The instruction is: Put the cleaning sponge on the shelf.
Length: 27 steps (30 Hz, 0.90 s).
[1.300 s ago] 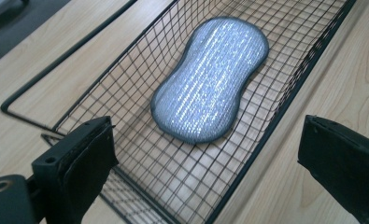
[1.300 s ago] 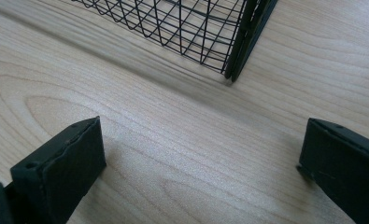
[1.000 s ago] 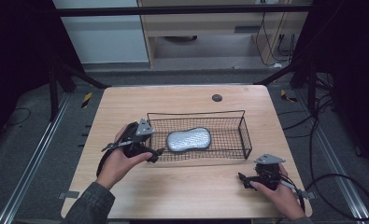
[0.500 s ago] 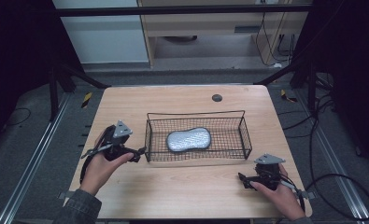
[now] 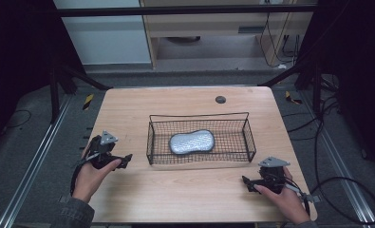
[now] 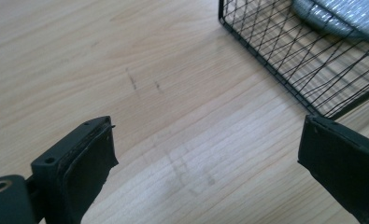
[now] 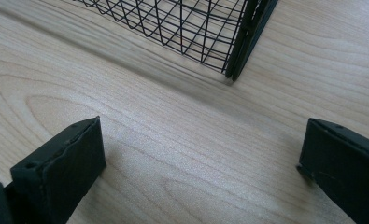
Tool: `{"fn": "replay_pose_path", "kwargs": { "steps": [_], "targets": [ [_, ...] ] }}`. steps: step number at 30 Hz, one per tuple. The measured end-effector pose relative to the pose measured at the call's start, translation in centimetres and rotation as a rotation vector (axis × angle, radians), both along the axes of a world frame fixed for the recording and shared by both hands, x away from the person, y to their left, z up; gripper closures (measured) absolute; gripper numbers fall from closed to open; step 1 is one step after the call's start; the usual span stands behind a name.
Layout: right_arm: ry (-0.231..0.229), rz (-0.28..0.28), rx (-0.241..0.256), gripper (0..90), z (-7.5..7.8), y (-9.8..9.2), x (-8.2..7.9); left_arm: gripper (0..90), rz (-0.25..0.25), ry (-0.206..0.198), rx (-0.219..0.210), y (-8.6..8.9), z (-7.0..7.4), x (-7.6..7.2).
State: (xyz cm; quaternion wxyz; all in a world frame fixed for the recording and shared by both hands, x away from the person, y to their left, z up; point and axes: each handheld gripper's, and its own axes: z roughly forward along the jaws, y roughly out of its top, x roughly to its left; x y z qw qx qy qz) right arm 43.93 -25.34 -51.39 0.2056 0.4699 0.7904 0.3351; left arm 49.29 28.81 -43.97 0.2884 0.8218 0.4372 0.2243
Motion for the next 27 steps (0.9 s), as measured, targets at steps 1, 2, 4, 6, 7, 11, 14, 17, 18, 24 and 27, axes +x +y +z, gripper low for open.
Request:
{"fn": "replay_pose_path", "kwargs": {
  "steps": [1,2,4,6,7,11,14,17,18,24,27],
  "targets": [
    [0.005,-0.003,0.003,0.4,0.0,0.0,0.0,3.3,0.006,0.005,0.002,0.2,-0.3,0.0],
    [0.003,-0.004,0.004,0.4,0.0,0.0,0.0,3.3,0.012,0.014,0.002,0.3,-0.5,0.0],
    [0.004,-0.003,0.004,0.4,0.0,0.0,0.0,3.3,0.02,0.024,0.008,0.6,-1.0,0.1],
    [0.0,0.0,0.001,0.5,0.0,0.0,0.0,3.3,0.028,0.034,0.008,0.9,-1.4,0.2],
    [0.004,-0.004,0.004,0.5,0.0,0.0,0.0,3.3,0.033,0.035,0.006,1.0,-1.5,0.2],
    [0.002,-0.001,0.0,0.4,0.0,0.0,0.0,3.4,0.05,0.052,0.009,1.6,-2.5,0.3],
    [0.004,-0.004,0.005,0.4,0.0,0.0,0.0,3.4,0.065,0.065,0.009,2.0,-3.2,0.4],
    [0.002,-0.001,0.0,0.4,0.0,0.0,0.0,3.4,0.073,0.079,0.009,2.3,-3.7,0.4],
    [0.002,-0.001,0.0,0.4,0.0,0.0,0.0,3.4,0.077,0.085,0.009,2.4,-3.9,0.3],
    [0.006,-0.003,0.004,0.4,0.0,0.0,0.0,3.3,0.09,0.084,-0.008,2.9,-4.7,0.7],
    [0.006,-0.003,0.004,0.4,0.0,0.0,0.0,3.3,0.101,0.075,-0.024,3.2,-5.0,1.2]
  ]
}}
